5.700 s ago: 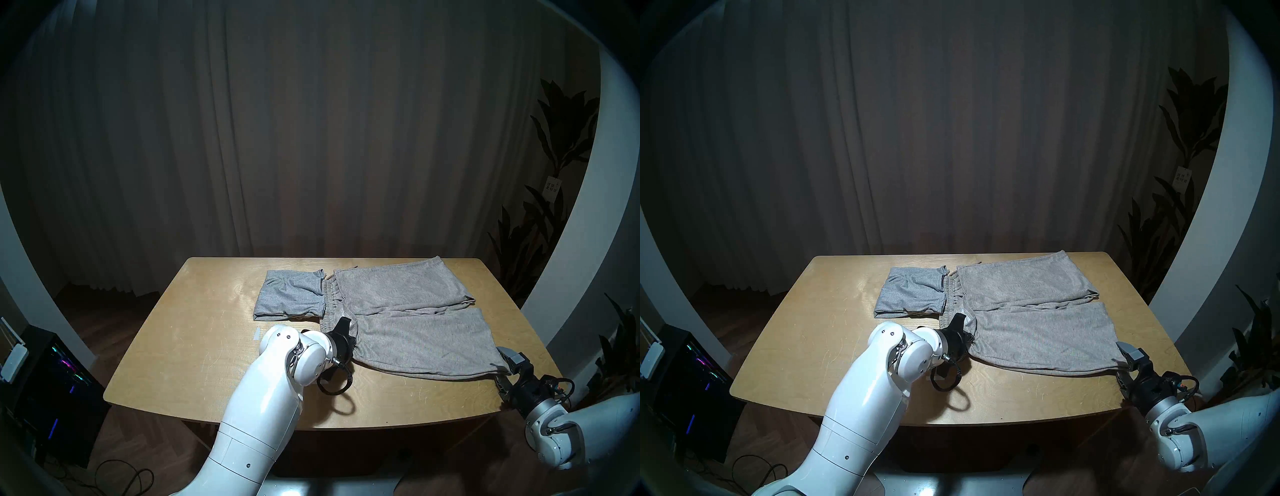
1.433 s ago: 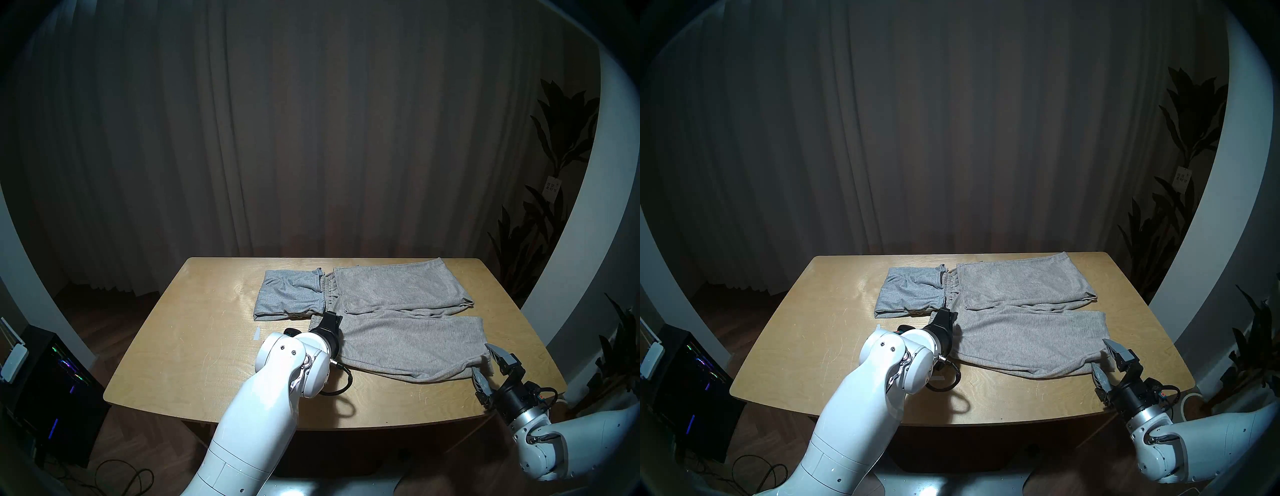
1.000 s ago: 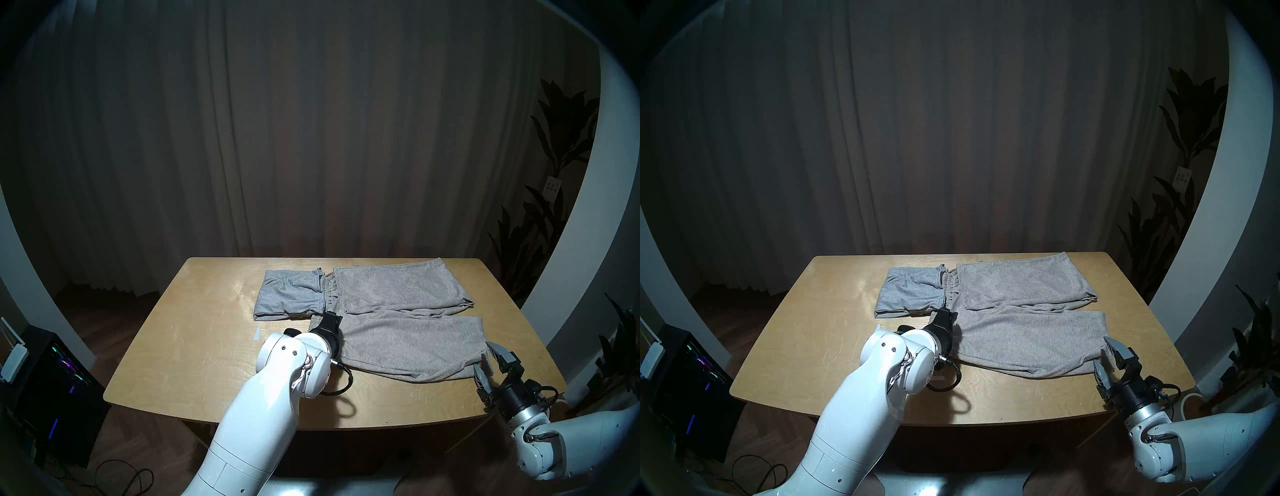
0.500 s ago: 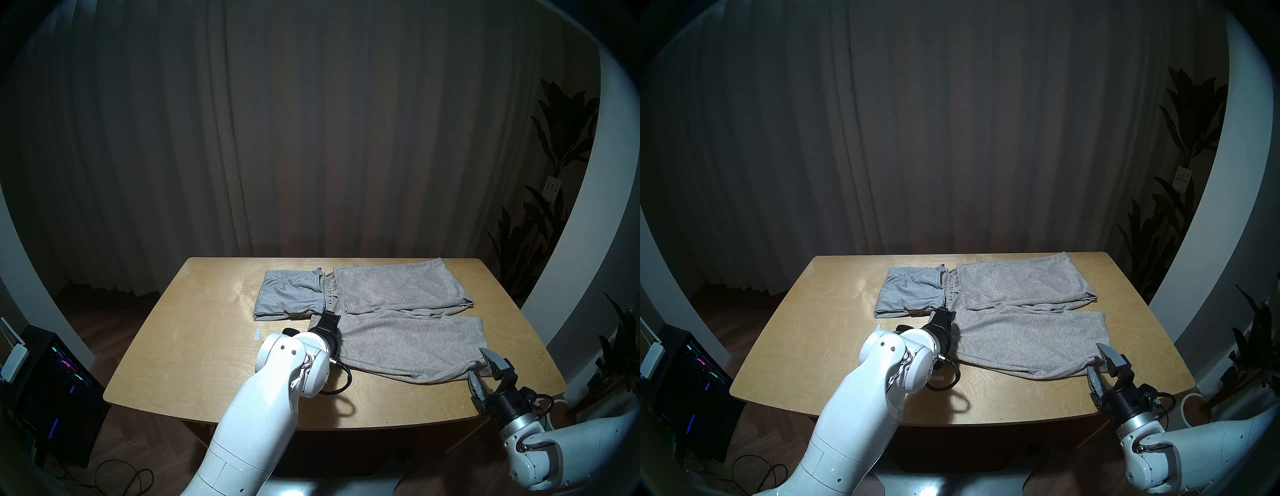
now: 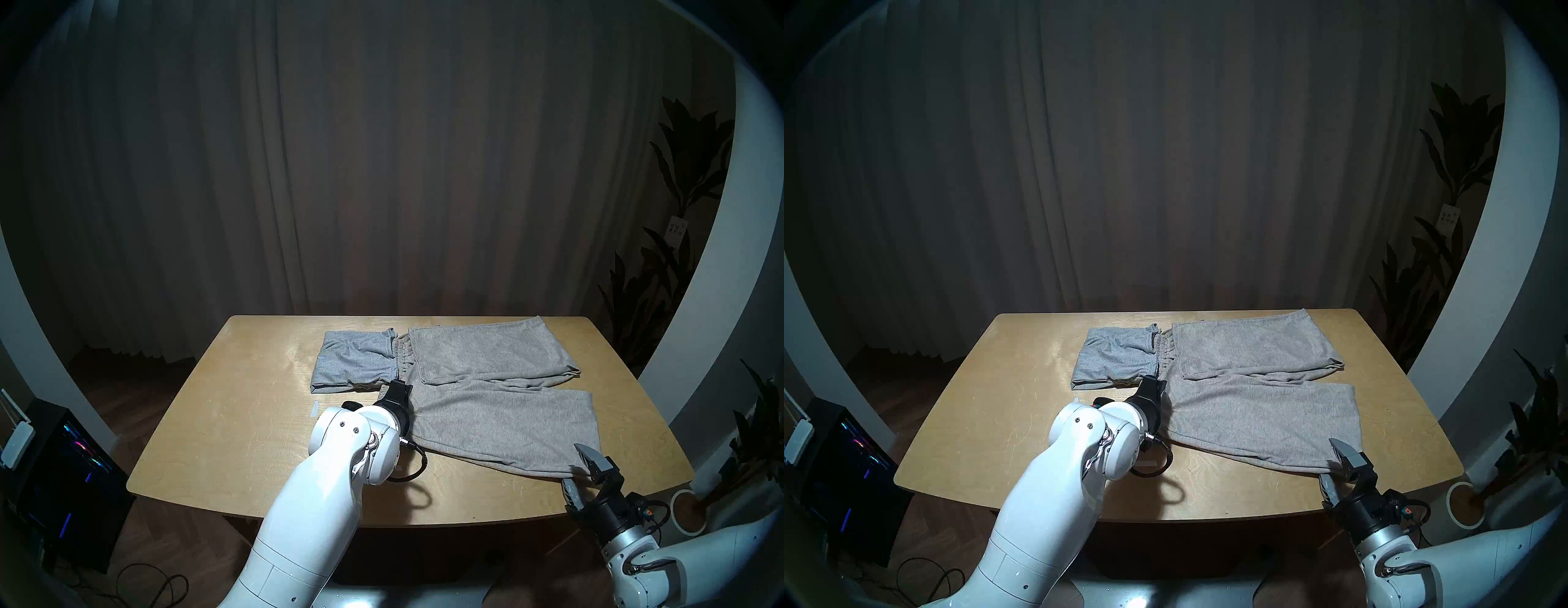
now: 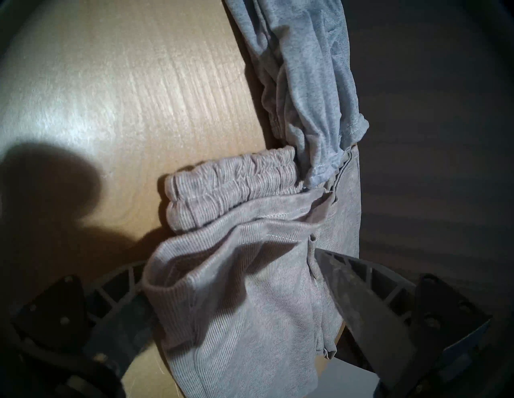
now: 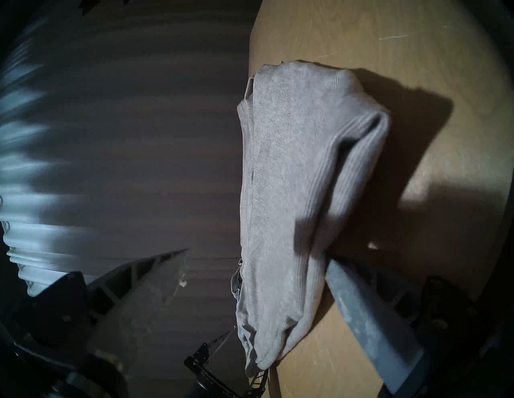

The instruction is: Fold pants twice and stack them

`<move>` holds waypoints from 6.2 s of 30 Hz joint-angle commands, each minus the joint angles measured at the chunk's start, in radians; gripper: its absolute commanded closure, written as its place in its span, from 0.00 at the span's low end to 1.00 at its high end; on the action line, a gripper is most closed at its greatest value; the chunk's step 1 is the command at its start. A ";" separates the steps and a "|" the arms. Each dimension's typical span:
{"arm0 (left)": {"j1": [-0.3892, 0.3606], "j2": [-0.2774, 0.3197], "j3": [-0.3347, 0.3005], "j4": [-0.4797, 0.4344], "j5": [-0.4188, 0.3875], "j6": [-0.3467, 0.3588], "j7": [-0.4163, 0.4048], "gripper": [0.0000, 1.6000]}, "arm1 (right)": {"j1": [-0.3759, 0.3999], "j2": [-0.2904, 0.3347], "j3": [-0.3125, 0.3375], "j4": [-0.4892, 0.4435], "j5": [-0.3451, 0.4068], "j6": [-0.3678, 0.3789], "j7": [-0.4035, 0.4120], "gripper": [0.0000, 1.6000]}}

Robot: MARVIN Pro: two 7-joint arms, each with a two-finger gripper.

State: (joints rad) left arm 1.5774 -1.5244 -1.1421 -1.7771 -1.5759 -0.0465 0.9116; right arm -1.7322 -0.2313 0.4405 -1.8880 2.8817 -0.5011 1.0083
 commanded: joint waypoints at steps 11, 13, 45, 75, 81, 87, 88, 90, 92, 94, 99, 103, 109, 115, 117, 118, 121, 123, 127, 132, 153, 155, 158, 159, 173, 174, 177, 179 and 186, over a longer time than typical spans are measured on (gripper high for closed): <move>-0.010 0.006 -0.011 -0.013 0.004 -0.003 0.004 0.00 | -0.036 0.071 0.025 -0.042 -0.002 -0.064 -0.004 0.00; -0.010 0.005 -0.011 -0.014 0.004 -0.004 0.005 0.00 | -0.042 0.081 0.028 -0.049 -0.002 -0.074 -0.009 0.00; -0.021 0.005 -0.011 -0.020 0.000 0.000 0.017 0.00 | -0.088 0.123 0.011 -0.082 -0.002 -0.140 -0.125 0.00; -0.042 0.008 -0.027 -0.021 -0.023 0.068 0.040 0.00 | -0.042 0.128 0.089 -0.076 -0.002 -0.180 -0.258 0.00; -0.041 0.009 -0.028 -0.020 -0.035 0.083 0.046 0.00 | -0.042 0.123 0.093 -0.072 -0.002 -0.190 -0.291 0.00; -0.040 0.010 -0.029 -0.019 -0.048 0.099 0.051 0.00 | -0.046 0.120 0.092 -0.074 -0.002 -0.202 -0.314 0.00; -0.040 0.010 -0.030 -0.020 -0.050 0.101 0.051 0.00 | -0.046 0.119 0.092 -0.074 -0.002 -0.204 -0.317 0.00; -0.039 0.010 -0.030 -0.019 -0.055 0.106 0.053 0.08 | -0.047 0.118 0.093 -0.075 -0.002 -0.209 -0.323 0.00; -0.039 0.010 -0.029 -0.020 -0.060 0.112 0.055 0.28 | -0.048 0.116 0.093 -0.076 -0.002 -0.215 -0.330 0.10; -0.038 0.011 -0.029 -0.020 -0.064 0.116 0.057 0.51 | -0.049 0.114 0.094 -0.075 -0.002 -0.220 -0.339 0.25; -0.037 0.012 -0.028 -0.020 -0.075 0.129 0.063 0.74 | -0.052 0.105 0.098 -0.062 -0.002 -0.232 -0.371 0.55; -0.037 0.013 -0.026 -0.021 -0.085 0.140 0.068 0.78 | -0.054 0.099 0.103 -0.046 -0.002 -0.244 -0.408 0.71; -0.037 0.014 -0.023 -0.022 -0.098 0.154 0.074 1.00 | -0.050 0.094 0.122 -0.036 -0.002 -0.261 -0.439 1.00; -0.040 0.014 -0.018 -0.023 -0.111 0.169 0.080 1.00 | -0.046 0.092 0.149 -0.025 -0.002 -0.280 -0.466 1.00; -0.045 0.013 -0.018 -0.024 -0.115 0.173 0.080 1.00 | -0.045 0.090 0.157 -0.022 -0.002 -0.286 -0.476 1.00; -0.048 0.013 -0.018 -0.025 -0.118 0.175 0.081 1.00 | -0.045 0.089 0.161 -0.021 -0.002 -0.289 -0.482 1.00; -0.059 0.012 -0.021 -0.028 -0.122 0.180 0.081 1.00 | -0.041 0.086 0.174 -0.021 -0.002 -0.297 -0.497 1.00; -0.069 0.012 -0.024 -0.031 -0.127 0.185 0.080 1.00 | -0.038 0.083 0.183 -0.022 -0.002 -0.303 -0.509 1.00; -0.089 0.011 -0.031 -0.037 -0.134 0.193 0.079 1.00 | -0.027 0.077 0.202 -0.029 -0.002 -0.311 -0.530 1.00; -0.112 0.008 -0.047 -0.042 -0.148 0.204 0.079 1.00 | -0.008 0.072 0.230 -0.039 -0.002 -0.322 -0.564 1.00; -0.175 -0.015 -0.073 -0.024 -0.210 0.252 0.090 1.00 | 0.089 0.063 0.388 -0.084 -0.002 -0.387 -0.703 1.00; -0.182 -0.019 -0.072 -0.020 -0.215 0.256 0.092 1.00 | 0.099 0.062 0.405 -0.084 -0.002 -0.395 -0.717 1.00; -0.191 -0.026 -0.070 -0.011 -0.224 0.260 0.095 1.00 | 0.115 0.060 0.434 -0.080 -0.002 -0.410 -0.742 1.00; -0.194 -0.029 -0.070 -0.007 -0.227 0.261 0.096 1.00 | 0.120 0.060 0.443 -0.078 -0.002 -0.414 -0.749 1.00; -0.258 -0.060 -0.075 0.064 -0.260 0.278 0.105 1.00 | 0.177 0.020 0.551 -0.042 -0.002 -0.459 -0.872 1.00; -0.262 -0.062 -0.077 0.071 -0.261 0.278 0.106 1.00 | 0.179 0.015 0.555 -0.039 -0.002 -0.459 -0.881 1.00; -0.281 -0.068 -0.080 0.098 -0.268 0.281 0.107 1.00 | 0.187 -0.005 0.572 -0.030 -0.002 -0.459 -0.911 1.00; -0.294 -0.072 -0.083 0.118 -0.272 0.283 0.108 1.00 | 0.193 -0.020 0.583 -0.024 -0.002 -0.459 -0.932 1.00; -0.343 -0.087 -0.098 0.187 -0.287 0.287 0.108 1.00 | 0.218 -0.078 0.621 -0.010 -0.002 -0.459 -1.004 1.00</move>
State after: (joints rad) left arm 1.3191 -1.5891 -1.2259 -1.6167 -1.8587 0.2417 1.0201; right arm -1.5564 -0.2622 1.0074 -1.9073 2.8832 -0.9473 0.0419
